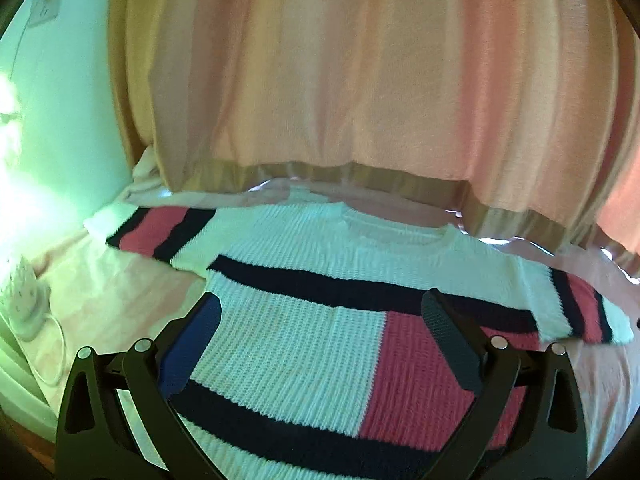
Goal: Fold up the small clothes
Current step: 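Grasp the striped sleeve cuff with the right gripper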
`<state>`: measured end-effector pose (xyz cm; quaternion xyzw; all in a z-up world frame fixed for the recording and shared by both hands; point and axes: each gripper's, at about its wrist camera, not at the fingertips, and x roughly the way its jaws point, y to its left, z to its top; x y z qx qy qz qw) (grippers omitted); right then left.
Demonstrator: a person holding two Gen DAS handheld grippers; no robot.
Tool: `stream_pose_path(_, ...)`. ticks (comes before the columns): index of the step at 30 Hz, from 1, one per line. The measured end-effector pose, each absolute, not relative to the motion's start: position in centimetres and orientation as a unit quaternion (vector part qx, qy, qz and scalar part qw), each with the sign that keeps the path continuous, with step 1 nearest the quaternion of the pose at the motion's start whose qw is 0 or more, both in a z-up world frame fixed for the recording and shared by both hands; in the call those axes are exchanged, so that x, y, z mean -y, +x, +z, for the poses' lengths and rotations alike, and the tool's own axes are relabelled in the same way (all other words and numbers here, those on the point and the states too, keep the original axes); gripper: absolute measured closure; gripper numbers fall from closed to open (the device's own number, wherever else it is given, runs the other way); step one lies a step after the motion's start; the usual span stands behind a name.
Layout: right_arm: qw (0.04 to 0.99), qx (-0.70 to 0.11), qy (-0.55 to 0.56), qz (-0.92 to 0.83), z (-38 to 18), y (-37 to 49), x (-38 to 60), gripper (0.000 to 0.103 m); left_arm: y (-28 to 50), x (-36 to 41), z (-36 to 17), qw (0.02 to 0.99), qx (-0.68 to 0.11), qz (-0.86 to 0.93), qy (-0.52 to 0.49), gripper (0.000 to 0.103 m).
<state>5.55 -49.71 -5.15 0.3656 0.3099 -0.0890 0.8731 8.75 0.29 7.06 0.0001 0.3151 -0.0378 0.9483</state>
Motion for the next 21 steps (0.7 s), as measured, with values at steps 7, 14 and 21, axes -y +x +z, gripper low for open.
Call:
stream_pose_path(7, 0.808, -0.329, 0.468, -0.142, -12.9, 6.7, 55.9, 0.038, 11.3, -1.1, 5.8, 0.937, -0.348, -0.03, -0.023, 0.005)
stream_pose_path(14, 0.795, -0.313, 0.492, -0.167, -13.6, 6.8, 57.1, 0.068, 12.3, -1.5, 5.2, 0.926, -0.373, -0.035, -0.043, 0.005)
stream_pose_path(21, 0.749, -0.307, 0.558, -0.18, -14.3, 3.7, 57.5, 0.053, 11.8, -1.5, 5.4, 0.931, -0.362, -0.03, -0.03, 0.005)
